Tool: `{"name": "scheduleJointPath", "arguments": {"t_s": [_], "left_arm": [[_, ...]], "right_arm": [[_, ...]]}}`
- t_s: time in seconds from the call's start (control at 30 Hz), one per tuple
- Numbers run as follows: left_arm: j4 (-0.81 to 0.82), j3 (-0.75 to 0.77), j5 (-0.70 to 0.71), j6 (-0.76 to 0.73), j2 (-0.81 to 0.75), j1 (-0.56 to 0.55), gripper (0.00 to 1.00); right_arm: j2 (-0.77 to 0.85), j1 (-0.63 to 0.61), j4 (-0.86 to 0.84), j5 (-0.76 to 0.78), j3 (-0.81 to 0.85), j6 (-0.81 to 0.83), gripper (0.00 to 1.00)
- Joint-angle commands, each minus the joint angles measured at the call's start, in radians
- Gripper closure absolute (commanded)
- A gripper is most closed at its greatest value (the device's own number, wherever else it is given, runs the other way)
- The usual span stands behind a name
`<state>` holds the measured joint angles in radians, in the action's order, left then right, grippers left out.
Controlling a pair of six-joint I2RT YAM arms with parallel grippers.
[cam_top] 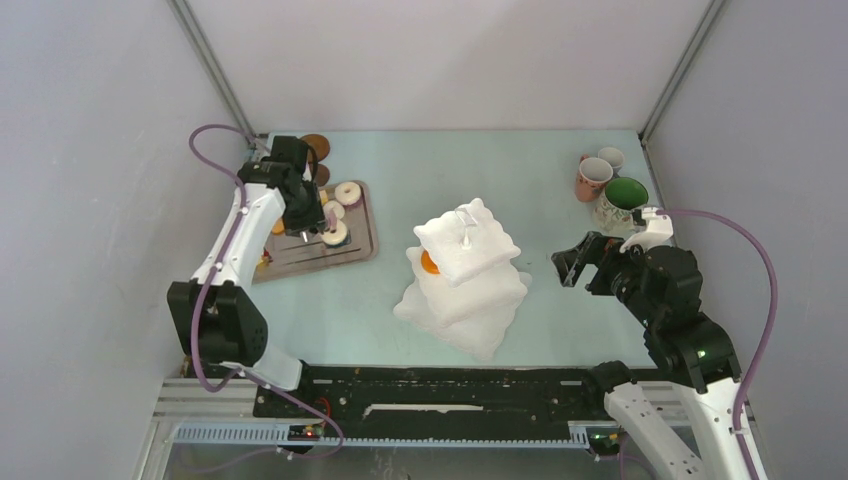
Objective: Serve the afternoon tea
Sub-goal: Pick up the desert from the tray.
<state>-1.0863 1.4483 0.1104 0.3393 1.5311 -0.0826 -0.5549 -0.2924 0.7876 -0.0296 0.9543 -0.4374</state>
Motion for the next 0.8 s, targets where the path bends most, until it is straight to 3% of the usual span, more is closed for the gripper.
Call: {"name": "scheduleJointPath", "arguments": {"t_s": [0.0,0.77], "left_arm": [[0.002,0.044,0.006,-0.032,0.007,0.007,0.57],[-0.002,0.046,-0.052,-0.051,0.054,0.007,0.57]], "right_arm": [[-0.004,0.008,-0.037,-0.009,0.011,0.010,0.00],[-0.002,0.026,-0.028,-0.018,0.011,0.011,0.00]]}}
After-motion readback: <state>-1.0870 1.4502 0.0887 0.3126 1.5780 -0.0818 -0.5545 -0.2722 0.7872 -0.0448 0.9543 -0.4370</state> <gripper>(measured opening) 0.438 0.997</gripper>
